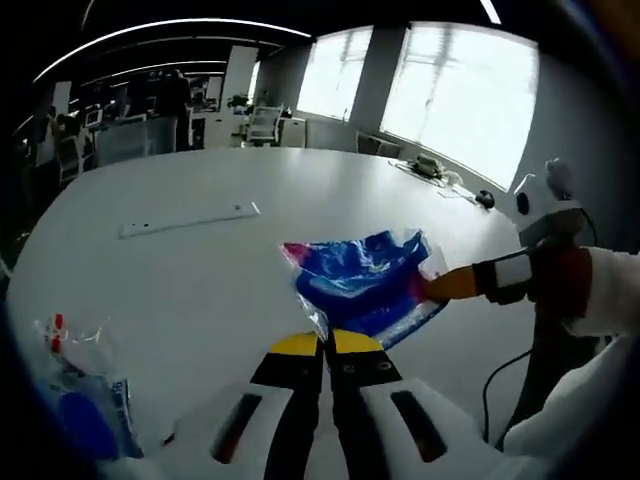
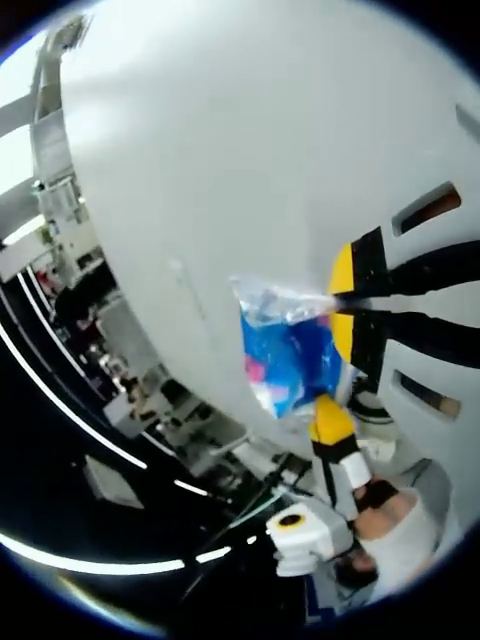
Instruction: Arrange the tabletop items into an orderly group along one side of the table until the central work area is clear of visible clutter.
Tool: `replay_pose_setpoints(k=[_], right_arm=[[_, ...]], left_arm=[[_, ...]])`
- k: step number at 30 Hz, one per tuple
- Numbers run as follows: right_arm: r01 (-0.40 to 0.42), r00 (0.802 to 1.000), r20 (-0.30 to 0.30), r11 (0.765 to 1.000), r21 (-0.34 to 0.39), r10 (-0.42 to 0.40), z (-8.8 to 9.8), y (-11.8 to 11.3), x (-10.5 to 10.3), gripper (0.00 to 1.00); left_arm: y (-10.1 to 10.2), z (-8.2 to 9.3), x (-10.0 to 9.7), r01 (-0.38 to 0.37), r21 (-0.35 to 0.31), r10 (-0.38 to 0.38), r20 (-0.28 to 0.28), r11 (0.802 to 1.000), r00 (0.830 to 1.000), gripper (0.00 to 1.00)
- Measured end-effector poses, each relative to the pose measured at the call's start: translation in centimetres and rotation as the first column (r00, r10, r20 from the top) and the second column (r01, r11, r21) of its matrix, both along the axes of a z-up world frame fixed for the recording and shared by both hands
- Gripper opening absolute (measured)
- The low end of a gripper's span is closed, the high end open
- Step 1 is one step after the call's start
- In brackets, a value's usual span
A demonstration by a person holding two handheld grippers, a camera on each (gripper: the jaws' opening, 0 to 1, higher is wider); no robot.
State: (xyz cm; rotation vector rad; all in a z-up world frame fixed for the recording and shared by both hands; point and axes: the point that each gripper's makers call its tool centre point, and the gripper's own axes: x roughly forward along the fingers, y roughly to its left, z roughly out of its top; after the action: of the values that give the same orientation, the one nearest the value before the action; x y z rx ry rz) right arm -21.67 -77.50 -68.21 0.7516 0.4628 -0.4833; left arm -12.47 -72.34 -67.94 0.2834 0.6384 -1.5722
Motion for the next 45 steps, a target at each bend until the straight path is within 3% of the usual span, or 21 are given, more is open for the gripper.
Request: replay_pose_setpoints(k=[4, 8, 13, 23, 27, 37, 45], right_arm=[[-0.045, 0.996, -0.079, 0.996, -0.073, 0.04, -1.3, -2.4, 0.5, 0.01], [-0.064, 0.988, -0.142, 0.995, -0.076, 0.052, -3.6, -4.5, 1.2, 0.01], [-0.106, 0.974, -0.209, 0.989, -0.106, 0.082, -5.2, -6.5, 2.0, 0.02], [-0.098, 0.969, -0.234, 0.991, -0.095, 0.074, -7.2, -10.0, 2.8, 0.03], [-0.083, 0.971, -0.231, 0.994, -0.076, 0.064, -7.9, -11.0, 3.3, 0.03], [-0.087, 0.967, -0.244, 0.995, -0.054, 0.071, -9.3, -11.8, 4.5, 0.03], [-0.097, 0.966, -0.245, 0.993, -0.063, 0.079, -9.3, -11.9, 4.1, 0.03]], left_arm=[[-2.2, -0.9, 0.2, 0.048, 0.033, -0.049, 0.031, 0.998, 0.998, 0.0], [-4.4, -2.7, 0.6, 0.104, 0.098, -0.113, 0.088, 0.99, 0.99, 0.0], [-6.2, -4.5, 1.0, 0.125, 0.158, -0.139, 0.087, 0.98, 0.986, 0.0], [-9.4, -6.3, 1.9, 0.158, 0.203, -0.184, 0.113, 0.966, 0.976, 0.01], [-10.3, -7.2, 2.9, 0.112, 0.216, -0.125, 0.047, 0.97, 0.991, 0.0], [-10.8, -8.1, 4.1, 0.1, 0.236, -0.112, 0.04, 0.967, 0.993, 0.0], [-10.5, -9.4, 3.3, 0.101, 0.253, -0.109, 0.015, 0.962, 0.994, 0.01]])
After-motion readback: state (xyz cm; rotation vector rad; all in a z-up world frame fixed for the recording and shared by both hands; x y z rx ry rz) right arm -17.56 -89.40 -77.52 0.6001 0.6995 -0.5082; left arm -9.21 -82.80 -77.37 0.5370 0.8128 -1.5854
